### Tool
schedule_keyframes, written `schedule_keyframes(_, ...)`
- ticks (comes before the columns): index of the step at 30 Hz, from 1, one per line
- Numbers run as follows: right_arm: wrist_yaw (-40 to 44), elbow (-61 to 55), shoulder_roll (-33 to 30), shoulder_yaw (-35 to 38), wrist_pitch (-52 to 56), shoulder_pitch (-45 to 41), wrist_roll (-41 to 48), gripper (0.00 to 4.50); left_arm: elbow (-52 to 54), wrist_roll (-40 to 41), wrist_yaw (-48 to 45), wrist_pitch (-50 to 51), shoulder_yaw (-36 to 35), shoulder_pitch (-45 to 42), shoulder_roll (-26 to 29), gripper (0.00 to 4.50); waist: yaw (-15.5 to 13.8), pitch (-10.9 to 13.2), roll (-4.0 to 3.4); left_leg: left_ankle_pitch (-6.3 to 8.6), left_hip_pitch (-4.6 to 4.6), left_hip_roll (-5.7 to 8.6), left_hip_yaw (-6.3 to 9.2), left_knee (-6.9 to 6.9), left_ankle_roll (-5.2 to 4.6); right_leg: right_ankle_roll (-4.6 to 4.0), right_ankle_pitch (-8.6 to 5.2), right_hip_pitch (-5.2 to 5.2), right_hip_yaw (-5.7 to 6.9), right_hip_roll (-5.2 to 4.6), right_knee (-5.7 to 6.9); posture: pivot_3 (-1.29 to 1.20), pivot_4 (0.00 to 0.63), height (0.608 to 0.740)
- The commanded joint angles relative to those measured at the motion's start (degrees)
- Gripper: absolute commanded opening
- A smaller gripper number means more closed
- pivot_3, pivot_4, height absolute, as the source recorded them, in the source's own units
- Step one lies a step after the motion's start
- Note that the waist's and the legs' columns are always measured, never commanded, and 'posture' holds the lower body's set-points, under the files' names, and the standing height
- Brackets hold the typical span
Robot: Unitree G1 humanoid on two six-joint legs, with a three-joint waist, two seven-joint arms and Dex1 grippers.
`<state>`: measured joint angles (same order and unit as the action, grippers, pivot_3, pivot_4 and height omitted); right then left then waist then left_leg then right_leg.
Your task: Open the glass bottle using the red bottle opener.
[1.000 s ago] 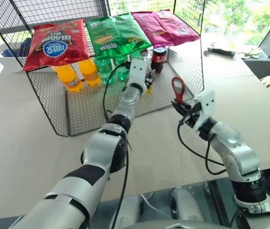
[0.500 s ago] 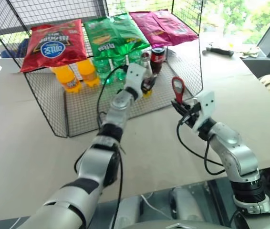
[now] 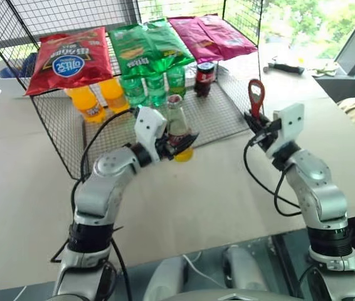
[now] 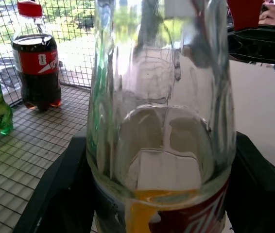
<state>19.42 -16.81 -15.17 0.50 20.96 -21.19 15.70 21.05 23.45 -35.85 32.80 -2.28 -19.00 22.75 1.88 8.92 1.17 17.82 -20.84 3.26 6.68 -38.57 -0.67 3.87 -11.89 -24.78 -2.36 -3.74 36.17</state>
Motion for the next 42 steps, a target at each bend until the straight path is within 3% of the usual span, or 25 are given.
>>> schedule_keyframes(1, -0.4, -0.9, 0.4, 0.2, -1.5, -0.8, -0.4, 0.0, 4.2, 1.0, 0.2, -2.9, -1.2, 2.1, 0.1, 2.68, 0.0, 0.0, 0.0, 0.0, 0.0, 0.0, 0.0, 0.0, 0.0, 0.0, 0.0, 0.0, 0.0, 0.0, 0.01, 0.0, 0.15, 0.74)
schedule_keyframes(9, 0.4, -0.5, 0.7, -0.3, -1.5, -1.2, -0.9, 0.0, 1.5, -5.4, -0.4, -13.0, 3.0, 8.6, 0.4, 2.68, -0.3, 0.0, -0.01, 0.0, 0.03, 0.0, -0.07, 0.03, 0.0, -0.01, 0.0, 0.01, -0.04, 0.01, -0.04, 0.0, 0.15, 0.74)
schedule_keyframes(17, 0.5, -0.1, 0.9, -0.3, -1.9, -1.1, -1.4, 0.0, 1.0, -5.6, -0.5, -17.0, 3.1, 9.8, -0.6, 2.68, -0.5, 0.0, -0.02, 0.0, 0.04, 0.0, -0.08, 0.04, 0.0, -0.01, 0.0, 0.01, -0.05, 0.01, -0.04, 0.0, 0.15, 0.74)
schedule_keyframes(18, 0.5, 0.0, 1.0, -0.3, -1.9, -1.1, -1.4, 0.0, 1.3, -5.0, -0.6, -16.8, 3.0, 10.0, -0.8, 3.68, -0.6, 0.0, -0.02, 0.0, 0.04, 0.0, -0.09, 0.04, 0.0, -0.01, 0.0, 0.01, -0.06, 0.01, -0.04, 0.0, 0.15, 0.74)
schedule_keyframes(20, 0.5, 0.0, 1.1, -0.4, -1.9, -1.1, -1.4, 0.0, 1.9, -4.4, -0.1, -16.6, 2.7, 10.2, -1.3, 4.43, -0.8, 0.0, -0.02, 0.0, 0.04, 0.0, -0.09, 0.04, 0.0, -0.01, 0.0, 0.01, -0.06, 0.01, -0.05, 0.0, 0.15, 0.74)
schedule_keyframes(29, 0.7, 0.9, 1.4, -0.6, -2.1, -1.4, -1.4, 0.0, 6.5, 1.2, 0.4, -16.6, 0.1, 10.0, -2.3, 4.43, -0.9, -0.1, -0.02, 0.0, 0.04, -0.02, -0.09, 0.03, 0.0, -0.01, 0.0, 0.02, -0.06, 0.01, -0.04, 0.0, 0.15, 0.74)
schedule_keyframes(42, 1.5, 2.0, 1.9, -1.0, -2.2, -2.4, -1.6, 0.0, 7.5, 1.0, 0.6, -17.1, 1.0, 10.4, -1.8, 4.43, -0.9, -0.1, -0.03, 0.0, 0.06, -0.01, -0.1, 0.03, 0.0, -0.01, 0.0, 0.04, -0.06, 0.04, -0.04, 0.0, 0.15, 0.74)
